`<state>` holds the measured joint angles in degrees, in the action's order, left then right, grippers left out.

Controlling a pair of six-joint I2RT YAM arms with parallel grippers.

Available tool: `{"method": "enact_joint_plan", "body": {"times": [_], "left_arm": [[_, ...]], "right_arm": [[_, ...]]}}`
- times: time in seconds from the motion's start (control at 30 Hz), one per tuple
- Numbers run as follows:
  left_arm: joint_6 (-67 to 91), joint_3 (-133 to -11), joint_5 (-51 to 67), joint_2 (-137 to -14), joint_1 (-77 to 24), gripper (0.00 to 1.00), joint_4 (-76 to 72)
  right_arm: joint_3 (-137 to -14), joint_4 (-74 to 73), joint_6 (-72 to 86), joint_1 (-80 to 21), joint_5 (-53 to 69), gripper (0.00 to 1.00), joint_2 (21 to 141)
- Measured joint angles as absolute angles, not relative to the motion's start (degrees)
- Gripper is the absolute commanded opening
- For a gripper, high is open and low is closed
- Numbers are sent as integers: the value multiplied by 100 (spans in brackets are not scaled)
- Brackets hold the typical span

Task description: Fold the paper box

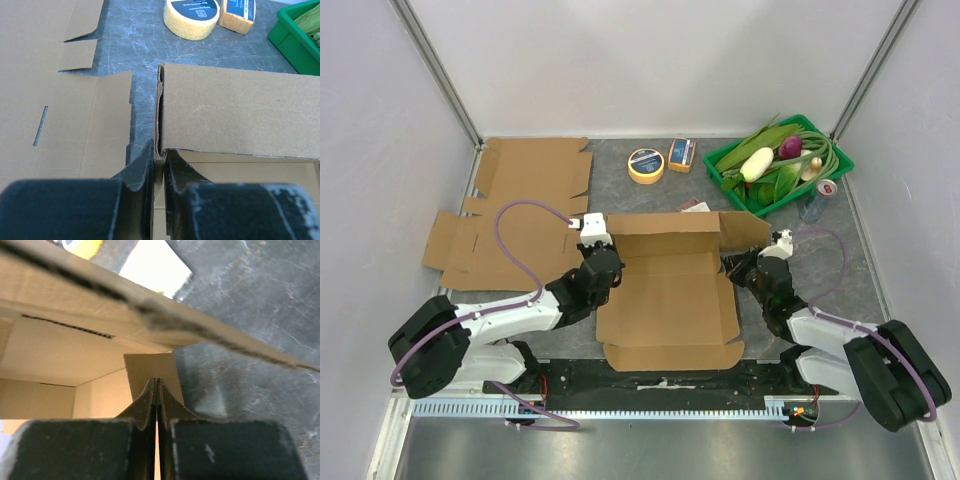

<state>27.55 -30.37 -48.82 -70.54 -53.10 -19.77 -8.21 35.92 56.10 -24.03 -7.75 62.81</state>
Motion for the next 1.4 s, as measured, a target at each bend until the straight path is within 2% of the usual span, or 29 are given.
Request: {"method": "enact_joint_plan", "body": {"times": [0.23, 0.43, 0.67, 0.8, 0.93, 1.07, 1.13, 1.23, 1.4], "left_arm": [[2755, -3065, -4836, -7076, -5400, 2, -1957], [2757, -3065, -4862, -7076, -5419, 2, -1933], [2810, -3065, -4963, -7059, -5465, 2, -1879], [2904, -3059, -5011, -7050, -5489, 2, -1850], [2941, -3059, -5081, -7046, -5489, 2, -1824], [2961, -3059, -5098, -7059, -5498, 2, -1824], [2969, -3059, -5103, -7072, -5509, 2, -1841], [2976, -3059, -5098, -7074, -5509, 2, -1850], [2982, -3059, -5096, -7076, -5535, 2, -1859]], "right_arm": [[-829, 3874, 5561, -2517, -926, 0, 7109], [-838, 4110, 5411, -2982, -1243, 1, 7196], [-1354, 1559, 5227, -3050, -1979, 25, 5546], [-1859, 71, 5124, -3055, -2126, 26, 4692], [-1907, -897, 5118, -3055, -1927, 22, 4309], [-1850, -1339, 5098, -3055, -1704, 7, 4206], [-1828, -1448, 5133, -3057, -1723, 4, 4285], [-1688, -1433, 5319, -3037, -1955, 2, 4466], [-1177, -869, 5795, -2547, -1999, 6, 4886]]}}
